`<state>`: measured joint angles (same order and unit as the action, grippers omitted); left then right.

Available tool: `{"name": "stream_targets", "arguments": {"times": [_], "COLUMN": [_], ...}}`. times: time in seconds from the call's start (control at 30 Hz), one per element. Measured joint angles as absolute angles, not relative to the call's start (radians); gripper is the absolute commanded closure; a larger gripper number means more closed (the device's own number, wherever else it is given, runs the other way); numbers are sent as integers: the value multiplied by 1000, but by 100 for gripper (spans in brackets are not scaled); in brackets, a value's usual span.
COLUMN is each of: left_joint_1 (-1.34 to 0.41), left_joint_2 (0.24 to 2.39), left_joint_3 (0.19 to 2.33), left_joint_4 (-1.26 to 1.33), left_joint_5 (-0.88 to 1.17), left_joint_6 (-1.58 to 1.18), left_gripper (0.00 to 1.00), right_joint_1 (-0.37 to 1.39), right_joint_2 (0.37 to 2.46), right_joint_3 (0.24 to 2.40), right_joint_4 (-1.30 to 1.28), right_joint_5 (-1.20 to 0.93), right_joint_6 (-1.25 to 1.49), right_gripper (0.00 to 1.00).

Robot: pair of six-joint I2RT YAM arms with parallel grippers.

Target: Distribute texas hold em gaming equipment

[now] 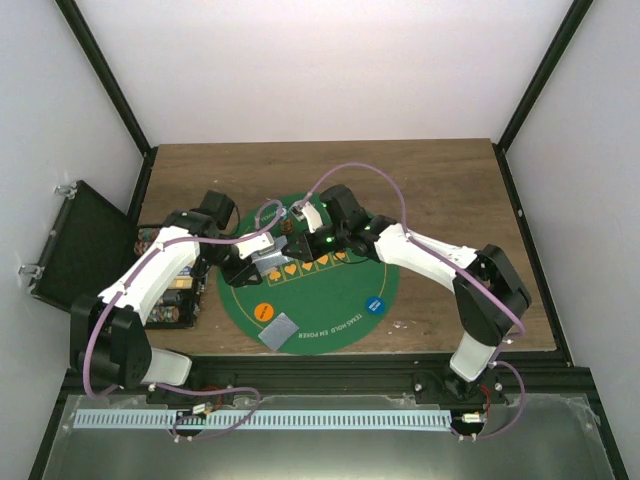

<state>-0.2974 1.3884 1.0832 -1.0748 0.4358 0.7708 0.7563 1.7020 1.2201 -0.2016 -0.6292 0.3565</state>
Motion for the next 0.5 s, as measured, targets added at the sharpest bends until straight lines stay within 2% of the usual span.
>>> {"name": "stream_targets", "arguments": {"times": [0.13, 0.3, 0.4, 0.5], "left_joint_1": [-295, -292, -289, -286], "left_joint_2": [1388, 1388, 1388, 1388], "left_joint_3": [1082, 1082, 1079, 1077], "left_joint_4": [-1074, -1071, -1067, -1066], "left_joint_5": [436, 436, 436, 437], "left_joint_6": [771, 771, 771, 771], "left_gripper": [53, 54, 54, 54], "right_joint_1": [756, 756, 756, 756], "right_joint_2": [1699, 1682, 1671, 1669], "right_joint_3": [1220, 1220, 1220, 1220], "right_joint_4": [-202, -211, -213, -217], "right_joint_5": [-628, -619, -616, -616], "right_joint_6": [358, 356, 356, 356], "right_gripper": [90, 99, 99, 94]}}
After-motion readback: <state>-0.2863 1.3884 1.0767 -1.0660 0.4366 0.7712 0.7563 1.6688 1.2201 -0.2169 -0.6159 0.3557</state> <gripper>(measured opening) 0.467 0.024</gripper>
